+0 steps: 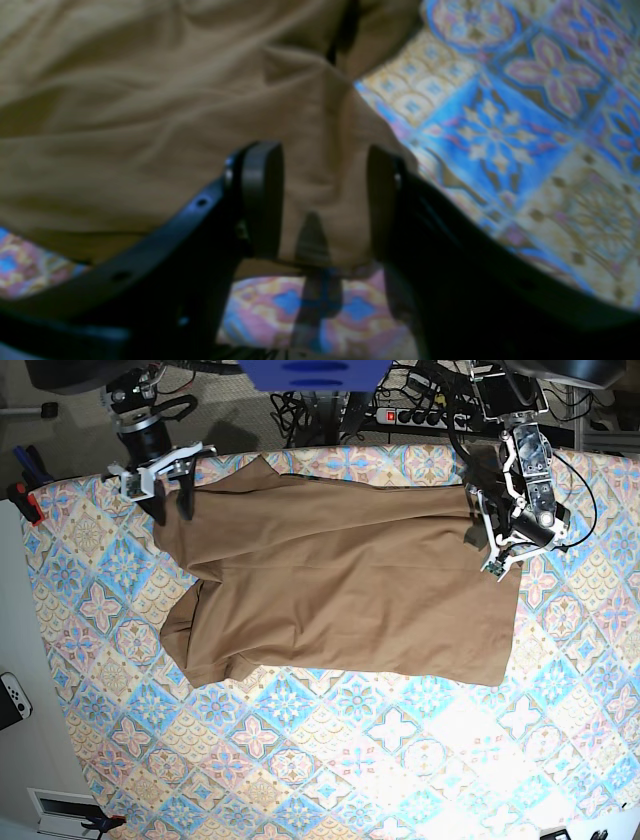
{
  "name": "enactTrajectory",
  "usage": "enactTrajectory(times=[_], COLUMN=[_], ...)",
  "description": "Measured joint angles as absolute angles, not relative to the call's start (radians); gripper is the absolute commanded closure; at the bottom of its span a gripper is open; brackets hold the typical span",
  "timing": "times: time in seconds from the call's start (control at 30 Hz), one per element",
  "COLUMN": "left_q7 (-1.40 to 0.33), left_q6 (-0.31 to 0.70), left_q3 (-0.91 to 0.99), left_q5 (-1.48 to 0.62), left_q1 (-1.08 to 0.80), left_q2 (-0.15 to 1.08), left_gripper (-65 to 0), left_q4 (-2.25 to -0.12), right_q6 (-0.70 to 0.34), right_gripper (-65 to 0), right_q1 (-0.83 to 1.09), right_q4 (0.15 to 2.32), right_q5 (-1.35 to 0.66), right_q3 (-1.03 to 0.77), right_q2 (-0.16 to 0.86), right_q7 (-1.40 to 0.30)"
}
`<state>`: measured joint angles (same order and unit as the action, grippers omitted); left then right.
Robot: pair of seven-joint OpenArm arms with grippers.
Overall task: Layout the t-shirt on the table in an organized manner, then fold the t-shirt properly
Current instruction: 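Regrasp the shirt corner with the right gripper and tug it outward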
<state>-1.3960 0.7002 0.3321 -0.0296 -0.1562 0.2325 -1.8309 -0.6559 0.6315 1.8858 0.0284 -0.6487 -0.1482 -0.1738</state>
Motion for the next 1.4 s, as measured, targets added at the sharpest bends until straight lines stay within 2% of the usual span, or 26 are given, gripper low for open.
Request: enactTrajectory(times=[0.23,0.43,0.63,0.9,1.4], left_q7=[-1.396,-1.396,-1.396,-1.396,-1.396], left_q6=[0.700,0.700,0.700,0.700,0.700], left_q3=[0.332,0.332,0.327,0.329,0.331], left_q5=[-0.030,-0.030,-0.029,-0.029,-0.030], left_q1=[-0.156,-0.155,-0.155,-0.156,-0.158], left_q2=[0.233,0.233,0.233,0.233,0.233], left_gripper=[0.0,0.0,0.0,0.0,0.0], left_q4=[-1.831,-1.831,-1.831,-1.831,-1.831], right_q6=[-0.652,-0.700,-0.693,-0.690,-0.690], right_gripper=[-23.2,-23.2,-23.3,-23.5,-23.3], right_q1=[0.631,0.626,0.542,0.553,0.568], right_q4=[1.747,1.655,1.663,1.761,1.685], right_q5=[0.033,0.031,0.027,0.027,0.037], right_q3=[-0.739,-0.782,-0.788,-0.788,-0.709], right_q2=[-0.149,-0.153,-0.149,-0.150,-0.150], right_q7=[-0.176,-0.169,-0.161,-0.165,-0.178])
